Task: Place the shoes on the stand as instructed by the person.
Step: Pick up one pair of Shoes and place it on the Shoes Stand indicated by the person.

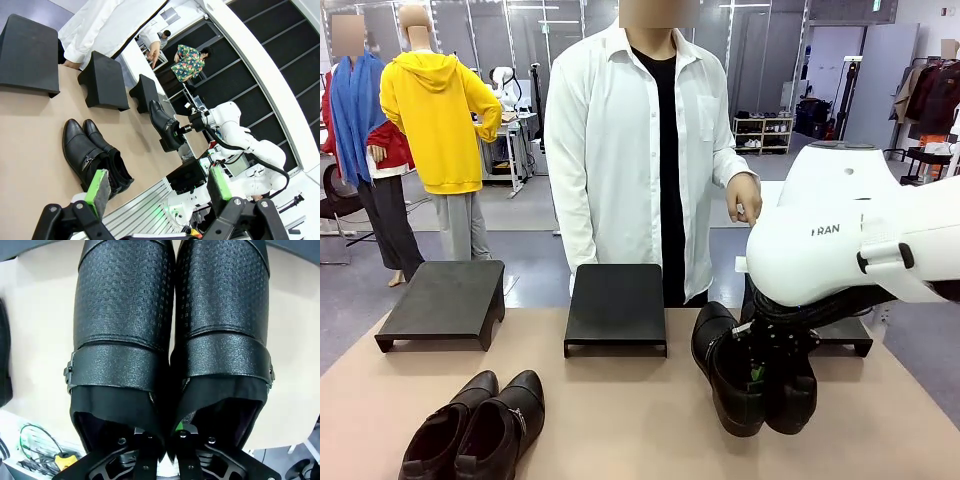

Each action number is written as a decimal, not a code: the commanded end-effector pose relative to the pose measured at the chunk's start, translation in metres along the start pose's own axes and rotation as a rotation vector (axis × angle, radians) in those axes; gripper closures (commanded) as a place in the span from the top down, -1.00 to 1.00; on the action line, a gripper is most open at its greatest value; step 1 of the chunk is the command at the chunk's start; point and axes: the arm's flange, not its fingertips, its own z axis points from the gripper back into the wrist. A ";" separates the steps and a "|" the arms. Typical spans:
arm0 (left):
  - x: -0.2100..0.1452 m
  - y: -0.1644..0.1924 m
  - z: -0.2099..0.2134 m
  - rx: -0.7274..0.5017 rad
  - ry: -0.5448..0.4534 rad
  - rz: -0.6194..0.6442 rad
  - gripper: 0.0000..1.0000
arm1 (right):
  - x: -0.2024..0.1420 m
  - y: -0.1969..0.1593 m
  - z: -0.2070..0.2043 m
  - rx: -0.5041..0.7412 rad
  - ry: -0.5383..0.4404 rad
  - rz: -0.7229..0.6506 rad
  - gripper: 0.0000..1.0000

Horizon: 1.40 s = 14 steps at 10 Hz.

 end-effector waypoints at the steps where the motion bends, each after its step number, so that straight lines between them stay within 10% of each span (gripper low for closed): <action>1: 0.000 -0.001 0.001 -0.007 0.008 -0.010 1.00 | 0.001 0.000 0.001 0.000 -0.003 -0.005 -1.00; 14: 0.000 -0.001 0.001 -0.007 0.008 -0.010 1.00 | 0.103 -0.084 0.078 -0.123 -0.204 0.032 -0.84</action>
